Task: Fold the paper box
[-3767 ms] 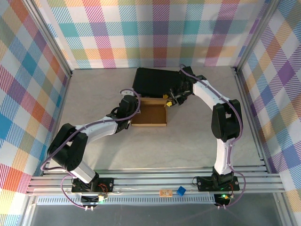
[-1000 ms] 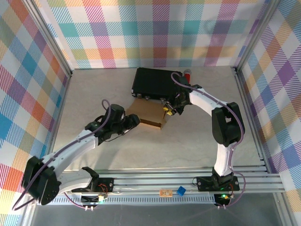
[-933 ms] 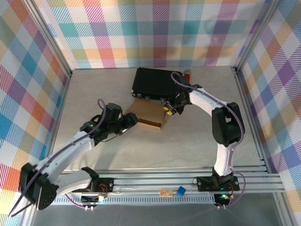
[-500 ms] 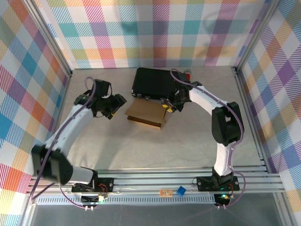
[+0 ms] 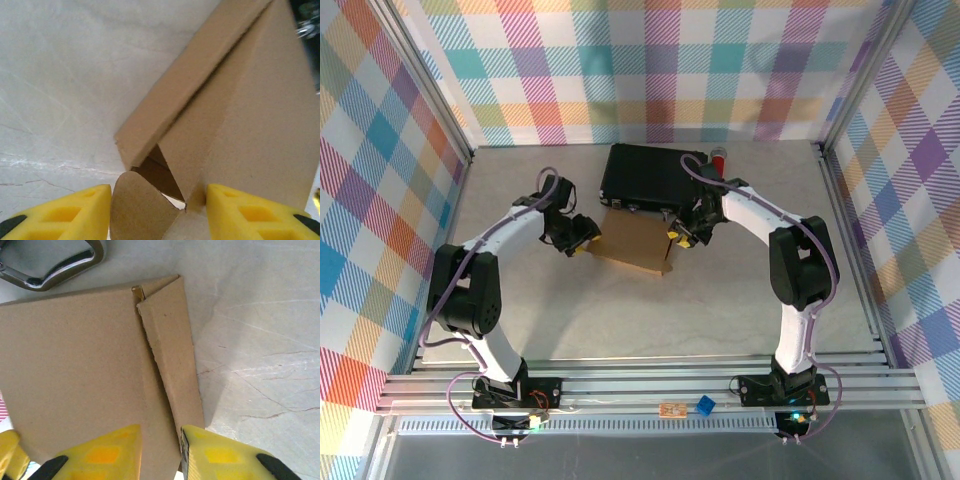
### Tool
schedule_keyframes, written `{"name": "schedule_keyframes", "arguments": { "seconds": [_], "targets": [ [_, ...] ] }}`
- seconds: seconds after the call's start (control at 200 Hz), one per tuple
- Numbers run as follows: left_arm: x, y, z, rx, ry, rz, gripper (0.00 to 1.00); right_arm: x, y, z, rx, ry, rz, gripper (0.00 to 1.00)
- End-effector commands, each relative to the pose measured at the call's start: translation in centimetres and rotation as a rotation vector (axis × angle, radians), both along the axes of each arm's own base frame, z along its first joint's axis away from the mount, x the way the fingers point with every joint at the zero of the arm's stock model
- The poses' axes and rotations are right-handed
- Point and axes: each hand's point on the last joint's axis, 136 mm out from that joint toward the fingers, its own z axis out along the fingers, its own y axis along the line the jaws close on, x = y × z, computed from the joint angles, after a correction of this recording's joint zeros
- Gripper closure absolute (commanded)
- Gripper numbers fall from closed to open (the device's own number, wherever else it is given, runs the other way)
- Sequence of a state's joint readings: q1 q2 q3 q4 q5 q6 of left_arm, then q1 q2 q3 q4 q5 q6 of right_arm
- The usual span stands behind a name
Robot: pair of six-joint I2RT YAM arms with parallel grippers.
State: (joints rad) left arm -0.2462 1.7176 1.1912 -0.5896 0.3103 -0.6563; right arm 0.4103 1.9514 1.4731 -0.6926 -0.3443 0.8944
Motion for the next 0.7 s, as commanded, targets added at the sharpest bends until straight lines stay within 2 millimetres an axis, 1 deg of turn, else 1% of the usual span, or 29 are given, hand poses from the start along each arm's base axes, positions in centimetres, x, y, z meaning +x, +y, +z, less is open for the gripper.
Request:
{"name": "schedule_keyframes", "arguments": {
  "seconds": [0.0, 0.13, 0.205, 0.265, 0.31, 0.355, 0.47, 0.55, 0.62, 0.695],
  "targets": [
    [-1.8, 0.0, -2.1, -0.004, 0.041, -0.027, 0.51, -0.9, 0.0, -0.2, -0.007, 0.001, 0.045, 0.73],
    [-2.8, 0.0, -4.1, 0.007, 0.079, -0.035, 0.51, -1.3, -0.2, -0.5, -0.016, -0.005, 0.065, 0.73],
    [-3.1, -0.2, -4.6, 0.010, 0.094, -0.040, 0.51, -1.4, -0.3, -0.4, -0.013, -0.022, 0.080, 0.70],
    [-3.3, -0.3, -4.4, 0.012, 0.098, -0.047, 0.50, -1.4, -0.3, -0.1, -0.008, -0.041, 0.091, 0.67],
    [-3.3, -0.3, -3.8, 0.014, 0.089, -0.049, 0.48, -1.5, -0.2, 0.1, 0.001, -0.054, 0.103, 0.64],
    [-3.2, -0.3, -2.6, 0.013, 0.069, -0.048, 0.45, -1.8, -0.1, 0.3, 0.014, -0.064, 0.120, 0.62],
    [-3.4, -0.1, 2.1, 0.013, -0.007, -0.043, 0.35, -2.1, 0.1, 0.7, 0.070, -0.093, 0.158, 0.56],
    [-3.3, 0.6, 4.6, 0.030, -0.049, -0.047, 0.33, -2.1, 0.1, 1.0, 0.117, -0.106, 0.174, 0.54],
    [-2.8, 1.2, 5.6, 0.038, -0.065, -0.061, 0.34, -2.1, -0.1, 1.0, 0.139, -0.104, 0.190, 0.54],
    [-1.6, 1.5, 5.2, 0.066, -0.057, -0.095, 0.38, -2.0, -0.6, 0.9, 0.126, -0.100, 0.206, 0.54]
  ]
}}
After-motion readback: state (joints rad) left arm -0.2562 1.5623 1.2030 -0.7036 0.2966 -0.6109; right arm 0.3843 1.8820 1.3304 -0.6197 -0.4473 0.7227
